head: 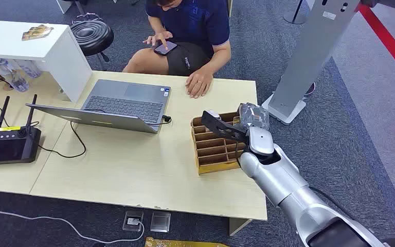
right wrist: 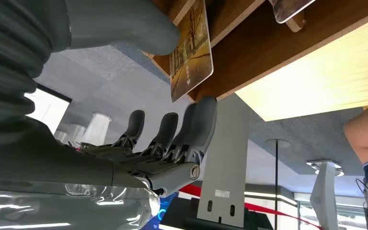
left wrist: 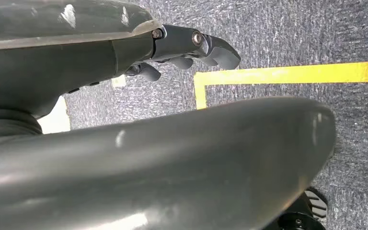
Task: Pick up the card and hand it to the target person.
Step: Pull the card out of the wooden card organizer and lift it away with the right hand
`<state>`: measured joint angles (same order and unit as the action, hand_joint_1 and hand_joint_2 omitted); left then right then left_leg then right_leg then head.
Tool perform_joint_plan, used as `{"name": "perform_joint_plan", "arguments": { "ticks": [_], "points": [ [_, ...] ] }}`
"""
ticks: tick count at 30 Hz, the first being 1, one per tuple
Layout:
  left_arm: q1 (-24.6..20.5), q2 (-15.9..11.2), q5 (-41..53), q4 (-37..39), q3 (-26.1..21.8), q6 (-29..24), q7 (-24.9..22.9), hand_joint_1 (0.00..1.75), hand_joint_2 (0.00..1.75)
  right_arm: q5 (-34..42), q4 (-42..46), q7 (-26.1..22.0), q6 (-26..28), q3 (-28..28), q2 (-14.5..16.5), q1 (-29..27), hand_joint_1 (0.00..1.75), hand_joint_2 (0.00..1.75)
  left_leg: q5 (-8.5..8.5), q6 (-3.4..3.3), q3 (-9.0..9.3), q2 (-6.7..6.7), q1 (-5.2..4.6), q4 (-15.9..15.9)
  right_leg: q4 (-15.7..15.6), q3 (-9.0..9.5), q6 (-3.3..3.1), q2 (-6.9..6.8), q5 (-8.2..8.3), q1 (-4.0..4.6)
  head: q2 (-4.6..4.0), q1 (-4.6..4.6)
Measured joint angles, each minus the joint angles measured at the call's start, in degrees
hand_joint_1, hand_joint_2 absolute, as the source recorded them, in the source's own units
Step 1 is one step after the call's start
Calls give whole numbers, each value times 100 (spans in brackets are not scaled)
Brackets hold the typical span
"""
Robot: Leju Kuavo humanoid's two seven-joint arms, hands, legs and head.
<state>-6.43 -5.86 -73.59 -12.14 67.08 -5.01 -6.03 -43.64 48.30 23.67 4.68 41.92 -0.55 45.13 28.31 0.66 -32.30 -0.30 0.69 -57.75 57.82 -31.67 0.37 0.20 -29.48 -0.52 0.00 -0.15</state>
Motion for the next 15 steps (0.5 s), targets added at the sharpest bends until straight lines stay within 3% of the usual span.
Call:
{"name": "perform_joint_plan", "arguments": {
  "ticks": [15],
  "points": [
    [0,1,-13,-1,0,-13,-3,0,0,45,-143,-87,75,4,2,-22,92,175,0,0,0,0,0,0,0,0,0,0,0,0,0,2]
  ]
}}
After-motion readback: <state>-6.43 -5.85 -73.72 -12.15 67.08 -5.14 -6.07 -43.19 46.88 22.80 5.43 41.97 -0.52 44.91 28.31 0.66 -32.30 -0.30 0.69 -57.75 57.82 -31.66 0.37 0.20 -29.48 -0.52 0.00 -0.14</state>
